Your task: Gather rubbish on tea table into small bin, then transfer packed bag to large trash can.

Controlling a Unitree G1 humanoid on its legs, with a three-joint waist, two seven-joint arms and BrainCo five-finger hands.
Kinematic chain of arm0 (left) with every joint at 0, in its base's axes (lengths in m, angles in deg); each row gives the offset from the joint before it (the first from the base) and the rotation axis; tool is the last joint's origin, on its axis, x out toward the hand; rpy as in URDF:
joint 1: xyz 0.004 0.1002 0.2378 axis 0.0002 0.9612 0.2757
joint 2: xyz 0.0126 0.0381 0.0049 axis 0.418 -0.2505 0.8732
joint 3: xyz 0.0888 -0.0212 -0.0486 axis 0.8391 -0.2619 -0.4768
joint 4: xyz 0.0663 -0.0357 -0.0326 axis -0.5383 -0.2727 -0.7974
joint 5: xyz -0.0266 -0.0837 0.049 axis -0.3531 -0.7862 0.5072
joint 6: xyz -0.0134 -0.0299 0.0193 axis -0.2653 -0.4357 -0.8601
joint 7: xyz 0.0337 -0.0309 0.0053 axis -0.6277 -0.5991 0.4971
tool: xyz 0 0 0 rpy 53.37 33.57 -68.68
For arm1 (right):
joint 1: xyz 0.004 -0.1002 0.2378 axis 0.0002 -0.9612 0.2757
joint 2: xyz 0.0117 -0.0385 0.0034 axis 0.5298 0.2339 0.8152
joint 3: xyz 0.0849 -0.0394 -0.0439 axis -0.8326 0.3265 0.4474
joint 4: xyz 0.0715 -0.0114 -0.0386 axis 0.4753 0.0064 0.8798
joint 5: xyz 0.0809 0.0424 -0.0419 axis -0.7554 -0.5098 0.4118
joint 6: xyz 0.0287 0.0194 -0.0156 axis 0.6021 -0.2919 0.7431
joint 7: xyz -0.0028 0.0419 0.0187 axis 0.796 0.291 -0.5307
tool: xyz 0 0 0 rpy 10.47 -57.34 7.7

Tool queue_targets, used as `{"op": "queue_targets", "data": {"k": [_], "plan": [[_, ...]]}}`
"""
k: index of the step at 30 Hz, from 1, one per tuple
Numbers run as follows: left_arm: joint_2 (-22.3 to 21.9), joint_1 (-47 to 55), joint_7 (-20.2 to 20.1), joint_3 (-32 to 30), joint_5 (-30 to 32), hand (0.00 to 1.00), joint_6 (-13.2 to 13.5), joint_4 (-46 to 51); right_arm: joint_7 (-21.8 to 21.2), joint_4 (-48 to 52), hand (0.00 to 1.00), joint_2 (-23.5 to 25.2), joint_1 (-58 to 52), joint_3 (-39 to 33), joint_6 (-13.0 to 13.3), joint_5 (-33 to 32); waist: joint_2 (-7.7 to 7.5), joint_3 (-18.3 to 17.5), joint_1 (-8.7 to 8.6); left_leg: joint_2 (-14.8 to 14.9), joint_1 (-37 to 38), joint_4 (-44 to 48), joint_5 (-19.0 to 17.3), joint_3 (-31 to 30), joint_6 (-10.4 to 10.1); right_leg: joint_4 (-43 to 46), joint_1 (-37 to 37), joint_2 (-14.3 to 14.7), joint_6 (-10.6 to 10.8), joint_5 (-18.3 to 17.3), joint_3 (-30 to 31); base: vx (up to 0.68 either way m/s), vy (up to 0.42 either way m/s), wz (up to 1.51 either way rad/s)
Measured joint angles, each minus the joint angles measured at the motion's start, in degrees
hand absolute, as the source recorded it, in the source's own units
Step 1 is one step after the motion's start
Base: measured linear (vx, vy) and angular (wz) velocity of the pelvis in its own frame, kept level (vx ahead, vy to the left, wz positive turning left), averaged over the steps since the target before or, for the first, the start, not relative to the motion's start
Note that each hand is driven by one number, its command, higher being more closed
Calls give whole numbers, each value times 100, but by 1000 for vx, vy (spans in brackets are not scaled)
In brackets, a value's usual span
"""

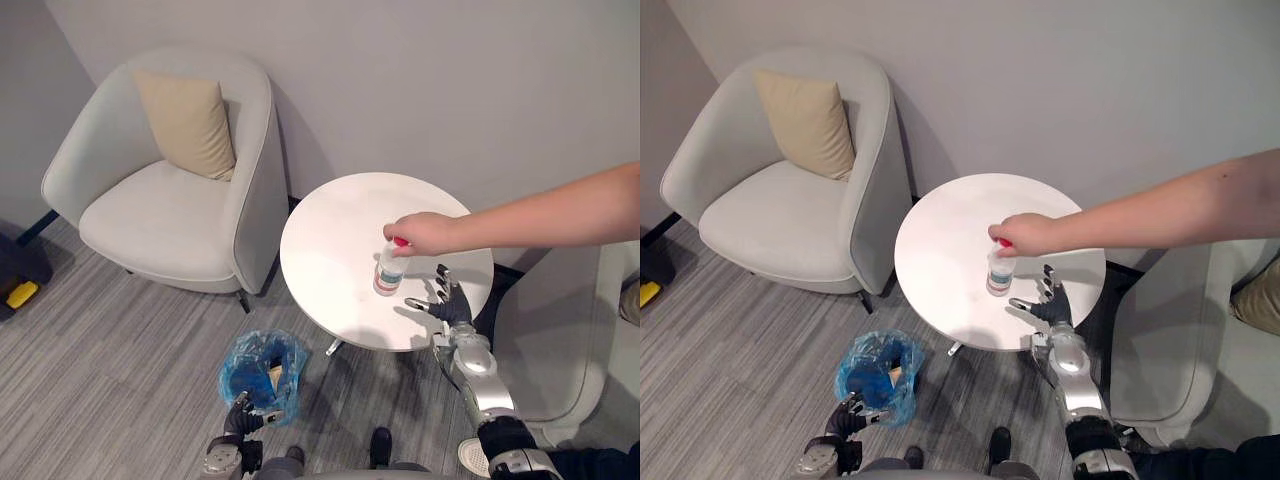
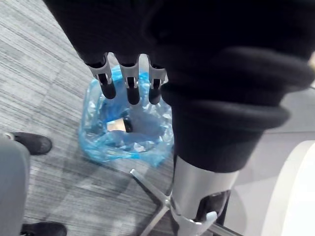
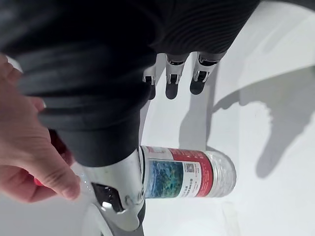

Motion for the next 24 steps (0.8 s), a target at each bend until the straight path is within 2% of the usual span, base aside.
{"op": "queue_targets", "data": {"k": [5,24], "plan": [[-18,-4,1,27,-3,0,2,41,118,-231,0,-11,246,21,-4,-127,5,159,124,-26,-73,-130,119,-62,-3,1,-107,-35,-5,49,-49,-52,-9,9],[-19,-19,4,81,-1,0,51,133,129,-319,0,3,459,33,-2,-154,38,267,120,-39,-107,-120,121,-91,-3,2,-157,-49,-1,46,-81,-2,1,1]]}}
